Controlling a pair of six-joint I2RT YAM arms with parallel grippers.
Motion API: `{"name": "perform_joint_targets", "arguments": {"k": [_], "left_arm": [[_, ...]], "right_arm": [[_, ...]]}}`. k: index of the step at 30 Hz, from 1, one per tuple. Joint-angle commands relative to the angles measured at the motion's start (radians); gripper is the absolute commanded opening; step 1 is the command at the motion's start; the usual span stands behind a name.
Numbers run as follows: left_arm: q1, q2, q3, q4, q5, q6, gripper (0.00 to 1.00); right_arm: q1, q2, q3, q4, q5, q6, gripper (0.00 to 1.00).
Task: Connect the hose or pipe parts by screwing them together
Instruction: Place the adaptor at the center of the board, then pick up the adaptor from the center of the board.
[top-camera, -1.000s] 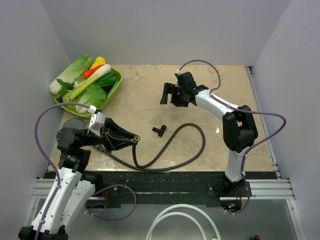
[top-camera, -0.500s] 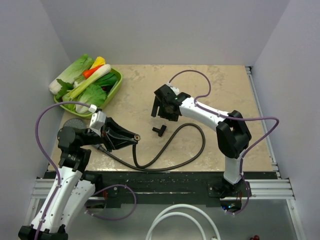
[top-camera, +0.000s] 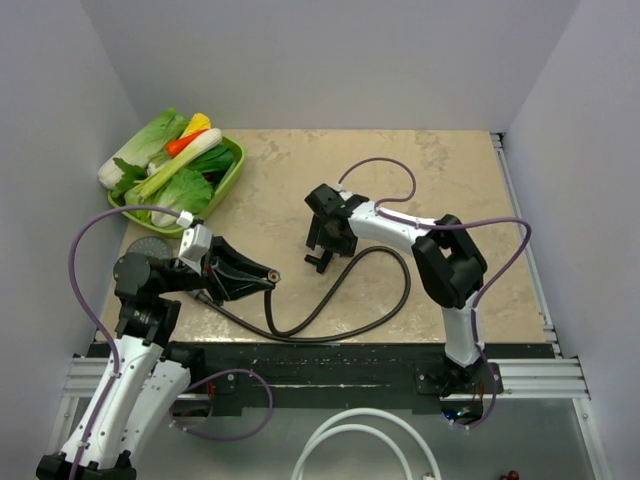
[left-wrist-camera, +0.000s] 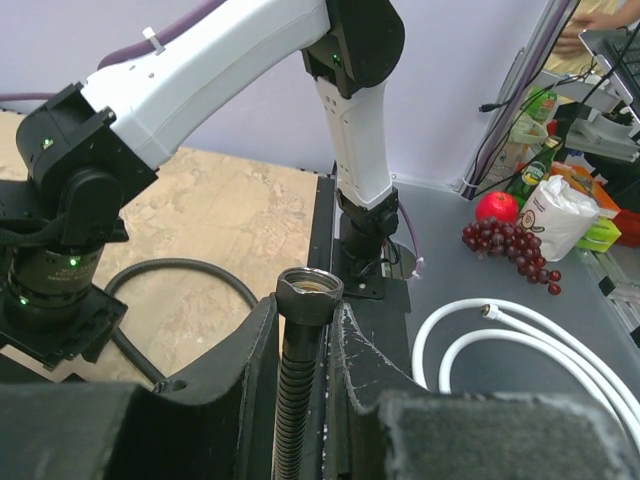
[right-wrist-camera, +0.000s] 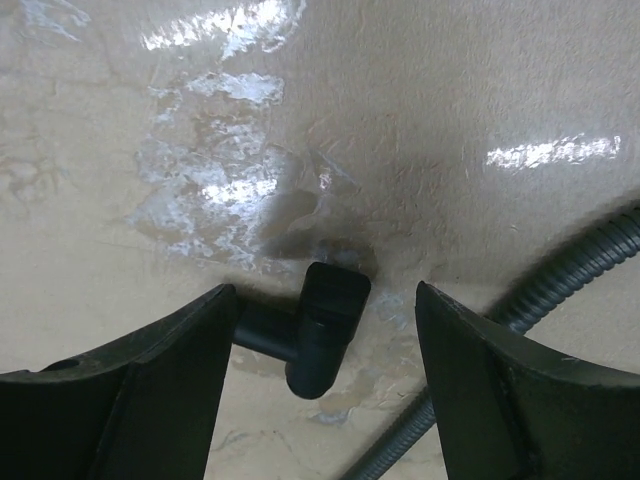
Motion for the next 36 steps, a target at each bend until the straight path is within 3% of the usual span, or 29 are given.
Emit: {"name": "perform_joint_targets", "arguments": {"k": [1,9,12,13,15,16,19,24,29,36], "left_arm": [[0.005,-0.010,0.056,-0.026,0.002,0.043,0.00],[0.005,-0.010,0.060,-0.034,0.002,0.054,0.00],[0.005,-0.010,0.062,-0.038,0.002,0.057,0.00],[0.005,-0.011,0.062,-0.041,0.002,0.057,0.00],[0.005,-0.011,0.063,-0.045,0.002,0.063,0.00],[0.005,-0.014,0.065,-0.061,0.002,0.071,0.00],[0.005,-0.017,0.075,-0.109,0.002,0.110,0.00],[0.005,-0.019,0.086,-0.129,0.005,0.123,0.00],[0.006,-0.026,0.085,-0.112,0.006,0.109,0.00],[0.005,-0.042,0.039,0.082,0.012,-0.038,0.00]], "right_arm": [[0.013,0.013,-0.011,-0.002,0.028,0.050,0.72],[0.024,0.049,-0.041,0.029,0.003,0.066,0.58],[0.024,0.061,-0.055,0.045,-0.012,0.063,0.46],[0.024,0.063,-0.057,0.053,-0.017,0.060,0.35],[0.022,0.069,-0.061,0.061,-0.030,0.046,0.26],[0.024,0.069,-0.061,0.062,-0.038,0.035,0.15],[0.021,0.043,-0.048,0.094,-0.047,-0.041,0.00],[0.013,-0.092,-0.037,0.226,-0.055,-0.280,0.00],[0.007,-0.342,-0.057,0.391,-0.081,-0.478,0.00],[-0.004,-0.603,-0.061,0.628,-0.319,-0.664,0.00]]}}
